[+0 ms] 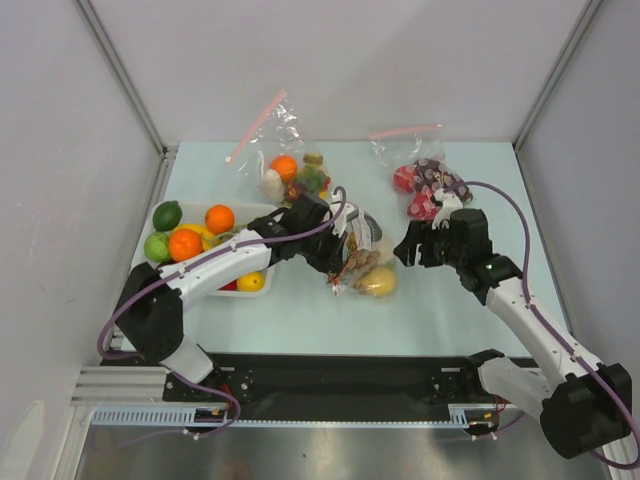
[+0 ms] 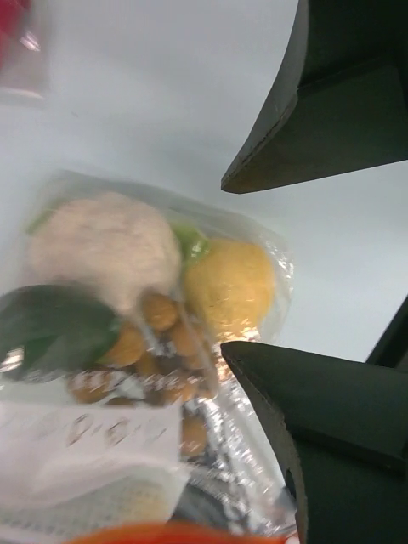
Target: Open the zip-top bag and remove the fake food
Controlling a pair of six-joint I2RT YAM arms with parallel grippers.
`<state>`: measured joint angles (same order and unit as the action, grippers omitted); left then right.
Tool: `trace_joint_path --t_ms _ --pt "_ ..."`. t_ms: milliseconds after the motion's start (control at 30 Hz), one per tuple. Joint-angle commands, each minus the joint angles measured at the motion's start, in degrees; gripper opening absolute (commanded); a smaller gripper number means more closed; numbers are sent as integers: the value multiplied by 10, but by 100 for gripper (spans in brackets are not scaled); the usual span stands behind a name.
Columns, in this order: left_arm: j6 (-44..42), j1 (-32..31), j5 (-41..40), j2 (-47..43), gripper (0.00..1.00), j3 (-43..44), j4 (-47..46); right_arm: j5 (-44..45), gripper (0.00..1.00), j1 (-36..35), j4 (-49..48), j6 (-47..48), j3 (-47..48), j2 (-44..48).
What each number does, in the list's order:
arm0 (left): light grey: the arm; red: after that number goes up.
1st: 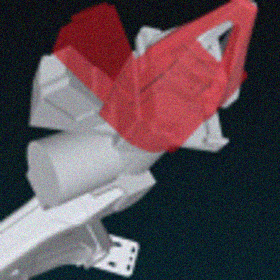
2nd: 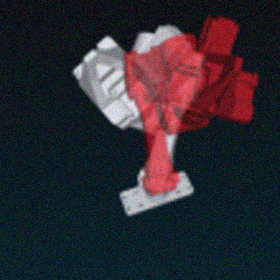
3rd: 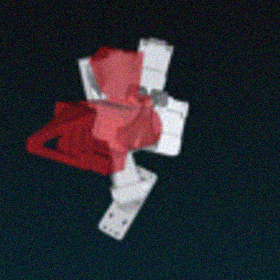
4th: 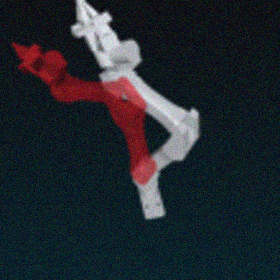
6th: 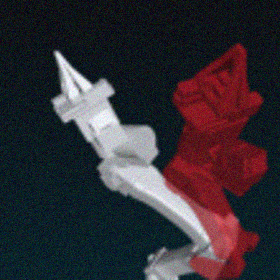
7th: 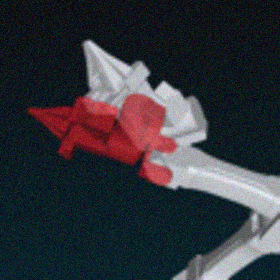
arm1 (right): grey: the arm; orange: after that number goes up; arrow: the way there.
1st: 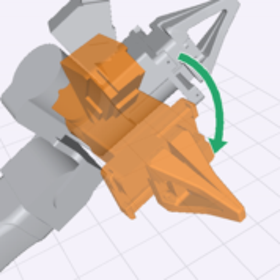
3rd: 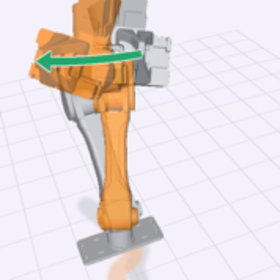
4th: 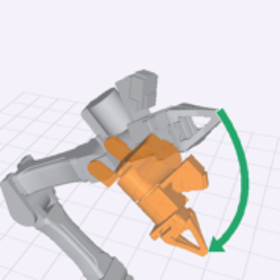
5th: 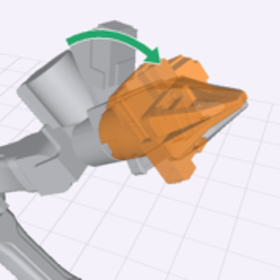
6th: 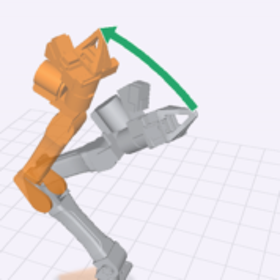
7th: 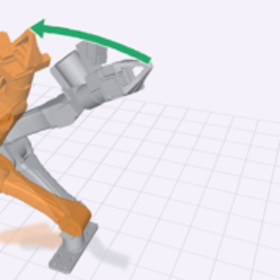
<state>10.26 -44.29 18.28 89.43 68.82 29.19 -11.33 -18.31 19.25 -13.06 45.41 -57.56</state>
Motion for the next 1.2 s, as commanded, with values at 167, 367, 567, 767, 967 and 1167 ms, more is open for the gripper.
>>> trace_joint_path --t_ms 167,367,567,767,967,1167 --pt "7 24 27 -22 0 -31 -50 -139 79 15 -184 -36 -112 -32" --pt "4 30 40 -23 0 -44 -60 -169 82 23 -302 -44 -159 -81" --pt "3 31 47 -22 0 -50 -67 -174 82 24 -372 -36 -167 -140" --pt "5 32 43 -25 0 -53 -70 -185 55 25 -386 -32 -147 -201" --pt "19 50 9 -48 1 -64 -86 -170 4 24 -340 -10 -129 -208" --pt "26 76 -13 -72 0 -68 -108 -128 0 24 -266 34 -111 -162"
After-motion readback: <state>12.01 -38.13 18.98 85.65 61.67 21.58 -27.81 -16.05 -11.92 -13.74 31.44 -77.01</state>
